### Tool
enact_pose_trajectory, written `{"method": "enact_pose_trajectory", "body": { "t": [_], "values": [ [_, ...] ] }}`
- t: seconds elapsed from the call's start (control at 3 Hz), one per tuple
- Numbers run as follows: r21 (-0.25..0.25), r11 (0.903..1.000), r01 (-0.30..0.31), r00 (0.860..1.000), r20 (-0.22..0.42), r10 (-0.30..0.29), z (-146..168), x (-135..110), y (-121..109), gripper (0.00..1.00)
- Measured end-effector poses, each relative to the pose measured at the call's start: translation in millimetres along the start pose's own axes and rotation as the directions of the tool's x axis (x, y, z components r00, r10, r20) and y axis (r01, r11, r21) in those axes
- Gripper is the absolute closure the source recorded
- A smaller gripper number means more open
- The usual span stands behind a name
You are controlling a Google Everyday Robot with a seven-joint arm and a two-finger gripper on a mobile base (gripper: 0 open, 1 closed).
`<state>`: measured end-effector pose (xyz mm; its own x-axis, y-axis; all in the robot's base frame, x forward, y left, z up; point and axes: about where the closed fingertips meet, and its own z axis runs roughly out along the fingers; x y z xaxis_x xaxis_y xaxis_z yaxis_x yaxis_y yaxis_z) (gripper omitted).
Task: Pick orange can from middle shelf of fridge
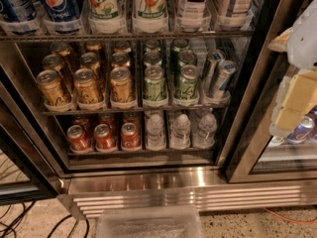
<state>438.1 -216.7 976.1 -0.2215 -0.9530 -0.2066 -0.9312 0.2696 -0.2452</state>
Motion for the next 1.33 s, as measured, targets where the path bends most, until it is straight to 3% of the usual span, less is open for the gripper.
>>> {"method": "enact_pose_trajectory", "body": {
  "t": [0.67,1.0,1.33],
  "values": [
    [-0.017,0.9997,0.019,0.999,0.028,-0.019,12,-7,3,0.00],
    [-0.056,0.9962,0.066,0.991,0.118,-0.059,47,-23,21,0.00],
    [-0.064,0.9940,0.089,0.970,0.230,-0.072,87,-51,47,0.00]
  ]
}}
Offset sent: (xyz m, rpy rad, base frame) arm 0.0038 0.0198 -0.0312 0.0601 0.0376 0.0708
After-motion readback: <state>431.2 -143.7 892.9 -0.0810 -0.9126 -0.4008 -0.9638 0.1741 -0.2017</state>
